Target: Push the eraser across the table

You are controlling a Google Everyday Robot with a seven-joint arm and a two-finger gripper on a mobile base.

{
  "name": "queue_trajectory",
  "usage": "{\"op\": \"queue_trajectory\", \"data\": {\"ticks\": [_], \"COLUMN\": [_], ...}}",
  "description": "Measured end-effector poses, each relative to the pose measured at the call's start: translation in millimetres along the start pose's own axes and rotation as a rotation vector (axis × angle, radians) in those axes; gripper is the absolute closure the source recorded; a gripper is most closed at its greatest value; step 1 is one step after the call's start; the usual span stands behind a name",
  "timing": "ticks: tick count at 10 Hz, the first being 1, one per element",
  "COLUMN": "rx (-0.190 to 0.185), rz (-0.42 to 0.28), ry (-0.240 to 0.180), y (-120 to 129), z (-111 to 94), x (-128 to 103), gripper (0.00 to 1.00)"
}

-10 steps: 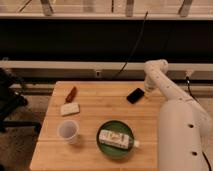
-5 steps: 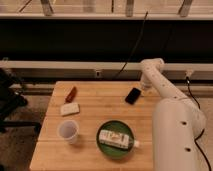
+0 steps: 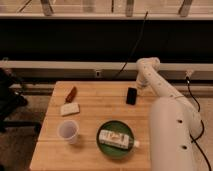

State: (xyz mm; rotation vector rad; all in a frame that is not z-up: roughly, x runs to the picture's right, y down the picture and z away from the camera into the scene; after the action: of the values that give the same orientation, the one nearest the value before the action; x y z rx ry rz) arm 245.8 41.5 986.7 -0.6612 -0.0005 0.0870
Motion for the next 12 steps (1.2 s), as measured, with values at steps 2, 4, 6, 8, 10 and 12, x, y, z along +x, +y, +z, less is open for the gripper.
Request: {"op": "queue_trajectory", "data": {"ticks": [2, 4, 6, 8, 10, 12], "rx": [-0.011, -0.023, -0.03, -0.036, -0.045, -0.056], "rz": [-0.026, -0.052, -0.081, -0.1, -0.118, -0.13], "ry": [-0.01, -0.023, -0.036, -0.044, -0.054, -0.061], "y": [5.7, 12.8, 18.5, 23.2, 28.6, 32.3], "z": [-1.6, -3.9, -9.7, -12.3, -12.1, -10.4], "x": [-12.1, -27.0, -39.5, -45.6, -51.3, -55.2], "gripper": [0.95, 0.95, 0.95, 0.95, 0.95, 0.95]}}
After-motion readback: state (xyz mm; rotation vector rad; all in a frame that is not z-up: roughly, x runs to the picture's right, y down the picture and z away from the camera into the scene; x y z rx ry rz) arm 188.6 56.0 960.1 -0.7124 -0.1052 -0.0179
